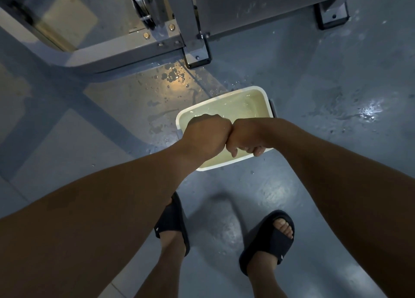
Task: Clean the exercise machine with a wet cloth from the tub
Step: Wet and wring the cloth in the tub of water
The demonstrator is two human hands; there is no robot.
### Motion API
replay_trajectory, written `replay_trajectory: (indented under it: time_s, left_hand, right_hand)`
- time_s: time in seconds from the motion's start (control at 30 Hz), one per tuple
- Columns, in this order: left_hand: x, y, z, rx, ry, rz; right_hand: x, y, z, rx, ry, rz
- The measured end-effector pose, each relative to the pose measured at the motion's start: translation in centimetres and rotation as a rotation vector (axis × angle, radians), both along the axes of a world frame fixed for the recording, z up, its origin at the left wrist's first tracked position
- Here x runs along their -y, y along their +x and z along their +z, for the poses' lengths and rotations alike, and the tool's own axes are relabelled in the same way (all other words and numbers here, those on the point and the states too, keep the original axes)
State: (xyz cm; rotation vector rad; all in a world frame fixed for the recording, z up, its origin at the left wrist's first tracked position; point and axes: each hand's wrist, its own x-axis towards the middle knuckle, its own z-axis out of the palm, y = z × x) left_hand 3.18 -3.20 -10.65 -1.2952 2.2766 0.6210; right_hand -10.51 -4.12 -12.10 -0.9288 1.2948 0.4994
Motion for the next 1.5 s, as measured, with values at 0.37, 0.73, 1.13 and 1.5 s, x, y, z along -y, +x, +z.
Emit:
replay_trajectory:
  time_s: [0.37, 0.73, 1.13, 1.5]
  left_hand:
    - [3.3, 2.3, 1.8, -0.456, 1.236, 0.778]
    - [3.2, 1.1, 1.8, -0.208, 1.639, 0.828]
    - [1.3, -1.2, 0.5, 0.004, 0.438, 0.249]
    - [0.0, -1.4, -0.2, 0.044, 0.068, 0.080]
  right_hand:
    - [-3.8, -3.3, -0.5, -0.062, -1.174, 0.328]
    - [-2.4, -1.1, 0.3, 0.155, -1.494, 0.412]
    - [-0.7, -0.5, 0.8, -0.085, -0.810, 0.509]
    - [-0.6, -0.1, 0.3, -0.094, -0.463, 0.391]
